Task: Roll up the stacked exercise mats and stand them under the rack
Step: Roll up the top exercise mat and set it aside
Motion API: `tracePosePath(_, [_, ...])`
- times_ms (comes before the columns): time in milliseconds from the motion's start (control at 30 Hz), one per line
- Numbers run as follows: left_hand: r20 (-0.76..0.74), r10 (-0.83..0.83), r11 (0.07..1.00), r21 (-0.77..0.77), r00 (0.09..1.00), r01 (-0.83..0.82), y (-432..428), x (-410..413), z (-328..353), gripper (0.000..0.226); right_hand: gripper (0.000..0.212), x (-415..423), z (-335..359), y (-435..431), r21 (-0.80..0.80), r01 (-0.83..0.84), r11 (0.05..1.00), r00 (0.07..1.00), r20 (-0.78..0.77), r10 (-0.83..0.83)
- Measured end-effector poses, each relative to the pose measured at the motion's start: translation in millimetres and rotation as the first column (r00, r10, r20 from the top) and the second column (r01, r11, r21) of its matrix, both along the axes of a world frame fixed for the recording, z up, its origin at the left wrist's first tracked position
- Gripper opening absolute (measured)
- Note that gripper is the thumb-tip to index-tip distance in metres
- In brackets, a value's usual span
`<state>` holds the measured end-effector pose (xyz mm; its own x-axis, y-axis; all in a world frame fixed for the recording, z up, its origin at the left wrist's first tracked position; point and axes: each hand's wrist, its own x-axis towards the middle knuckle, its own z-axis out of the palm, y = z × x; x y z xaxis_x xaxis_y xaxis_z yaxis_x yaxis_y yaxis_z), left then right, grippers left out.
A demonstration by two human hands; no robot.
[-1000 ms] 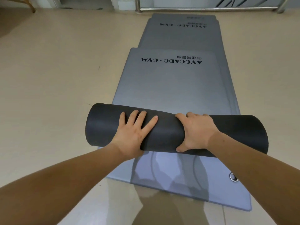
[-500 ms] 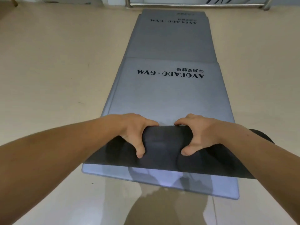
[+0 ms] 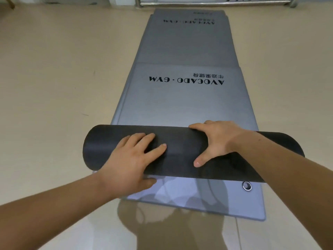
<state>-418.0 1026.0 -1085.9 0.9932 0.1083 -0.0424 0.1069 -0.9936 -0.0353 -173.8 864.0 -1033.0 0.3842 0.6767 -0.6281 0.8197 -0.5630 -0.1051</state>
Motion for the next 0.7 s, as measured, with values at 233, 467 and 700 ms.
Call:
tracePosePath(233, [-0.201, 0.112, 0.988, 0.125, 0.973, -0.088, -4.0, 31.6, -21.9, 0.122, 0.098, -7.6, -1.8, 6.0, 0.200, 0.041, 0.979, 0.998, 0.038, -0.050])
tracePosePath(467, [-0.211, 0.066, 0.997, 0.047, 0.975, -0.057, 28.8, 74.8, -1.0, 0.129, 0.125, -36.5, -6.1, 8.0, 0.081, -0.078, 0.994, 0.949, 0.310, 0.049])
tracePosePath(700, [-0.240, 0.051, 0.998, -0.025, 0.969, -0.059, 46.7, 96.5, 15.2, 0.118, 0.130, -31.9, -35.7, 6.0, 0.139, -0.115, 0.984, 0.879, 0.475, 0.036])
